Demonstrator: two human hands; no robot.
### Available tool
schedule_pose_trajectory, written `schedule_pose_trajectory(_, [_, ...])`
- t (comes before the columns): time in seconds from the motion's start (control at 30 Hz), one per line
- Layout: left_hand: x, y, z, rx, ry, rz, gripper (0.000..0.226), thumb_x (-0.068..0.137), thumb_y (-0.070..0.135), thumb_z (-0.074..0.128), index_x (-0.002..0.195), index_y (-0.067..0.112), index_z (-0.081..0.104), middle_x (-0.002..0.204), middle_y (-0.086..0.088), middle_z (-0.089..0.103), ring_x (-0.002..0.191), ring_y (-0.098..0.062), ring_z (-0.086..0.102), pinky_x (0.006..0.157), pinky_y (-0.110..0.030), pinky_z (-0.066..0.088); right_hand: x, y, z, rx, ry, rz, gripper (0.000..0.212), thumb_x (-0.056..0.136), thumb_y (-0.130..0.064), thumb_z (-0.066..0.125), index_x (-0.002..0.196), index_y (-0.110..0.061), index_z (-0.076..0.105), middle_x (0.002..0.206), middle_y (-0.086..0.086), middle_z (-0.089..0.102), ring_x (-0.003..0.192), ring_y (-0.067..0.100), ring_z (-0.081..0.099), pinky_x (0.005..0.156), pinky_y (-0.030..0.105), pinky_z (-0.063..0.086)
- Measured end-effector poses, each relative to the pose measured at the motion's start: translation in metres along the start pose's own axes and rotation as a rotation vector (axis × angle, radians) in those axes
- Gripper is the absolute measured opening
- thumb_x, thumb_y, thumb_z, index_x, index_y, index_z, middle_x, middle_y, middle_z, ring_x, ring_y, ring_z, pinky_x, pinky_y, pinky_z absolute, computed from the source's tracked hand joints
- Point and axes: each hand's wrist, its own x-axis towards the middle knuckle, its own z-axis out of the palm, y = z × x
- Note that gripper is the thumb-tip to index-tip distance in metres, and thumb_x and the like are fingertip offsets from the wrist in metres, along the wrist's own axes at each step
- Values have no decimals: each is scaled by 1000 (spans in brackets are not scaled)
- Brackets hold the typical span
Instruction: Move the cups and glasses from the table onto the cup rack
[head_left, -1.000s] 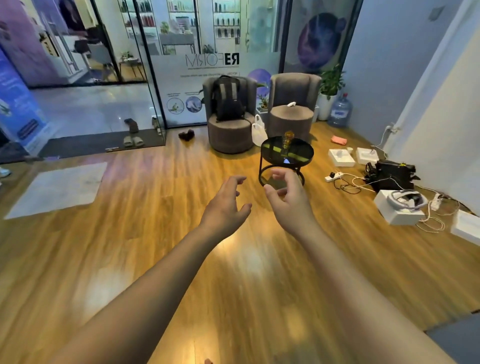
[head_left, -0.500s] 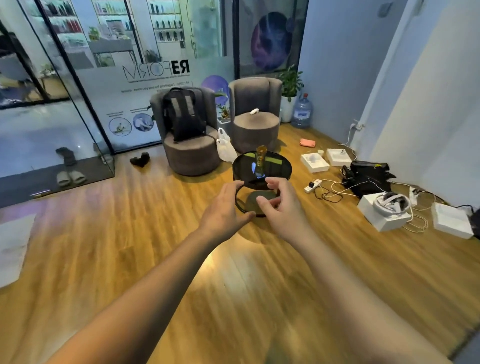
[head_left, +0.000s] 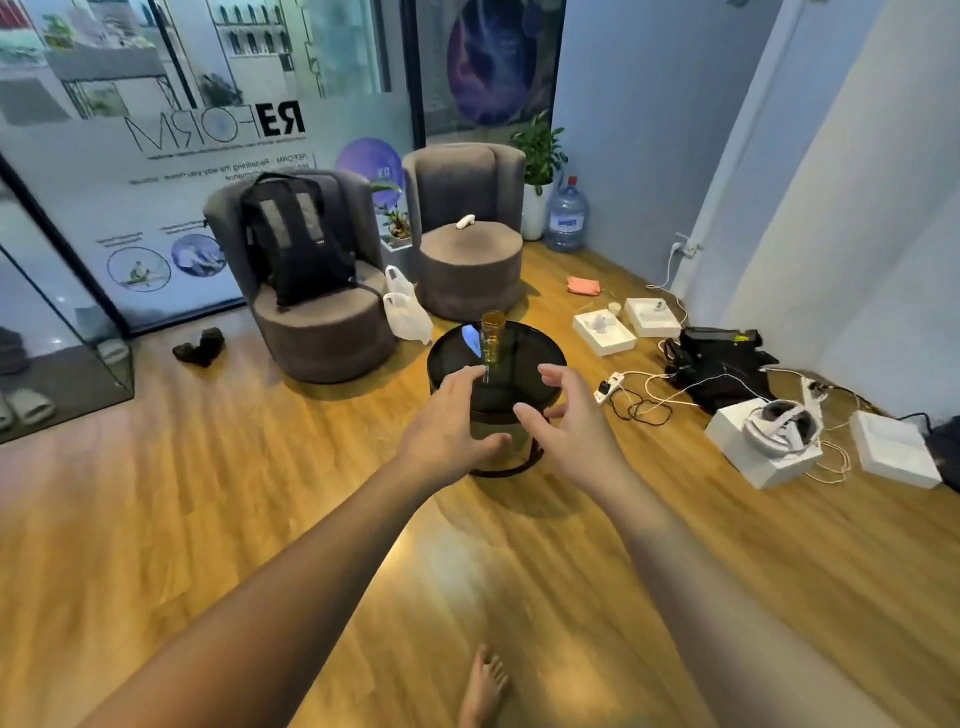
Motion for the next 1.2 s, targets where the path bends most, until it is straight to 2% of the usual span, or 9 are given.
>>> schedule_pose_trajectory(0.07, [45,-12,3,-4,-14,-27,90,82,47,81,152,30,27,155,7,38,136,-14,46,104,-35,52,49,7,6,-15,-6,35,58,93,-39,66,144,-32,38,146,-7,43,113,14,57,78,26,57])
schedule_pose_trajectory(0.13, [94,-28,4,-32,-38,-71,90,81,46,82,151,30,27,154,8,40,136,-14,47,104,-39,52,100,11,13,-20,-22,82,59,94,-38,66,145,-31,37,147,-6,42,113,15,58,78,24,55])
schedule_pose_trajectory(0.4, [239,-82,15,-92,-73,-160,91,81,44,82,152,31,27,152,6,41,136,-16,47,106,-41,51,250,36,32,-71,-100,112,61,93,-43,65,145,-31,37,146,-9,41,111,13,57,84,32,56])
schedule_pose_trajectory(0.6, [335,-120,39,-101,-122,-212,92,83,42,81,154,30,24,158,4,37,142,-19,43,108,-42,50,343,65,49,-45,-101,191,60,93,-38,67,145,-29,38,146,-6,42,110,16,58,70,18,47])
schedule_pose_trajectory(0.77, [424,-162,71,-123,-163,-246,92,82,43,82,152,30,25,156,4,39,139,-19,47,105,-43,52,425,102,76,-61,-117,241,62,91,-38,69,145,-29,38,146,-6,42,109,16,58,76,21,49])
schedule_pose_trajectory(0.97, [539,-227,125,-189,-271,-299,93,81,41,83,152,31,24,158,5,38,141,-17,45,108,-45,50,538,162,118,-66,-141,375,65,91,-35,71,145,-28,37,146,-7,42,114,18,58,71,15,44])
schedule_pose_trajectory(1.07, [590,-261,155,-213,-343,-324,95,82,38,83,153,33,21,161,5,34,144,-17,41,112,-46,45,589,195,139,-98,-156,428,67,90,-33,72,146,-27,37,146,-7,42,115,18,57,80,22,47])
schedule_pose_trajectory(1.2, [650,-299,196,-219,-413,-341,97,83,31,83,156,27,20,161,5,34,145,-17,39,114,-39,41,644,241,169,-152,-181,494,67,89,-33,73,145,-29,36,145,-10,43,116,12,56,90,28,52])
